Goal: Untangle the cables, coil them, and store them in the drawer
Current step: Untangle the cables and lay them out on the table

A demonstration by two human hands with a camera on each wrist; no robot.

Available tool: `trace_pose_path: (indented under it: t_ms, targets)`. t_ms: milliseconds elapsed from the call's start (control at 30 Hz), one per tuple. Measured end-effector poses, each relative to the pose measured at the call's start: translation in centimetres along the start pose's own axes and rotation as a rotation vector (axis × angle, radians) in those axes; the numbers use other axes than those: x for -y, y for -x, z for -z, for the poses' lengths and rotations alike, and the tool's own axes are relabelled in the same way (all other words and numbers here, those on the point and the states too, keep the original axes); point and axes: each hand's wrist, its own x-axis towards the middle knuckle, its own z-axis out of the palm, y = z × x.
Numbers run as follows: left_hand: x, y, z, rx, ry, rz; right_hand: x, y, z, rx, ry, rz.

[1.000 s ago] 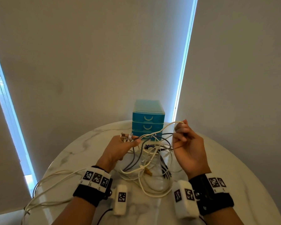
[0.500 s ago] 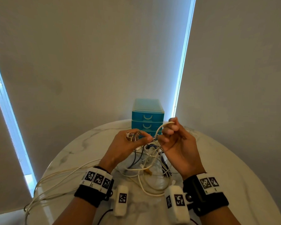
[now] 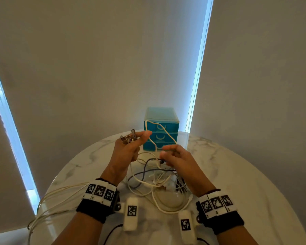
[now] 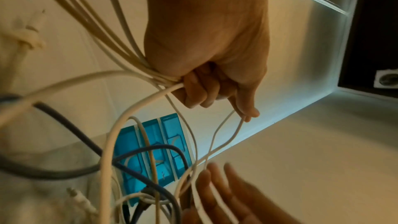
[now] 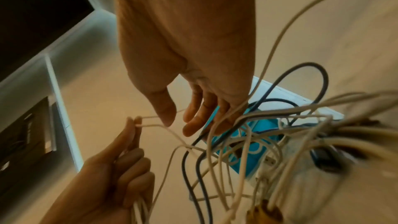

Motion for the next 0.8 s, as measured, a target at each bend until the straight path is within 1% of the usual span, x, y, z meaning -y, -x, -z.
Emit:
trace_pose_path:
  t_ms: [67, 100, 133, 167, 200, 233, 267, 300, 367, 400, 500, 533, 600, 633, 667, 767, 800]
  targets:
    - [-0.4, 0.3, -0.3, 0.07, -0.031, -0.003, 0.2, 0.4, -0.5, 0.062, 0.176, 0.142]
    - [-0.6, 0.5, -0.5, 0.092, -0.058, -0.007, 0.1, 0.4, -0.9, 0.052, 0.267, 0.199]
    - [-0.5, 0.5, -0.6, 0.099, -0.091, -0.008, 0.1, 0.4, -1.2, 0.004, 0.34, 0.243]
    - [-0.5, 0.4, -0.7, 0.1, -0.129, -0.004, 0.3, 0.4, -1.2, -0.081, 0.363, 0.277]
    - [-0.5, 0.3, -0.7, 0.095, -0.178, 0.007, 0.5, 0.4, -1.1, -0.191, 0.327, 0.304]
    - [-0.5, 0.2, -0.7, 0.093, -0.244, 0.024, 0.7, 0.3, -0.7, -0.293, 0.246, 0.319]
    - [-0.5, 0.2, -0.7, 0.109, -0.329, 0.046, 1.0, 0.3, -0.2, -0.361, 0.167, 0.32]
    - [-0.4, 0.3, -0.7, 0.144, -0.417, 0.076, 1.3, 0.3, 0.3, -0.381, 0.099, 0.302]
    - [0.0, 0.6, -0.8, 0.212, -0.54, 0.161, 1.7, 0.4, 0.9, -0.357, -0.037, 0.26]
    - [0.2, 0.7, -0.7, 0.214, -0.569, 0.19, 1.9, 0.4, 1.1, -0.375, -0.135, 0.254]
    - [0.2, 0.4, -0.1, 0.145, -0.638, 0.234, 2.4, 0.0, 2.6, -0.566, -0.548, 0.228]
    - [0.1, 0.4, 0.1, 0.122, -0.662, 0.251, 2.6, -0.2, 3.1, -0.622, -0.645, 0.209]
    - [0.1, 0.2, 0.6, 0.093, -0.674, 0.275, 2.6, -0.2, 3.8, -0.672, -0.723, 0.167]
    - [0.2, 0.1, 0.7, 0.08, -0.673, 0.272, 2.5, -0.2, 3.9, -0.662, -0.711, 0.157]
    - [0.3, 0.0, 0.7, 0.081, -0.666, 0.252, 2.5, -0.1, 3.9, -0.622, -0.674, 0.157]
    - [0.1, 0.1, 0.4, 0.178, -0.647, 0.043, 2.9, 0.5, 2.5, -0.373, -0.445, 0.155]
    - [-0.2, 0.3, 0.0, 0.228, -0.626, -0.009, 3.2, 0.7, 1.8, -0.314, -0.369, 0.151]
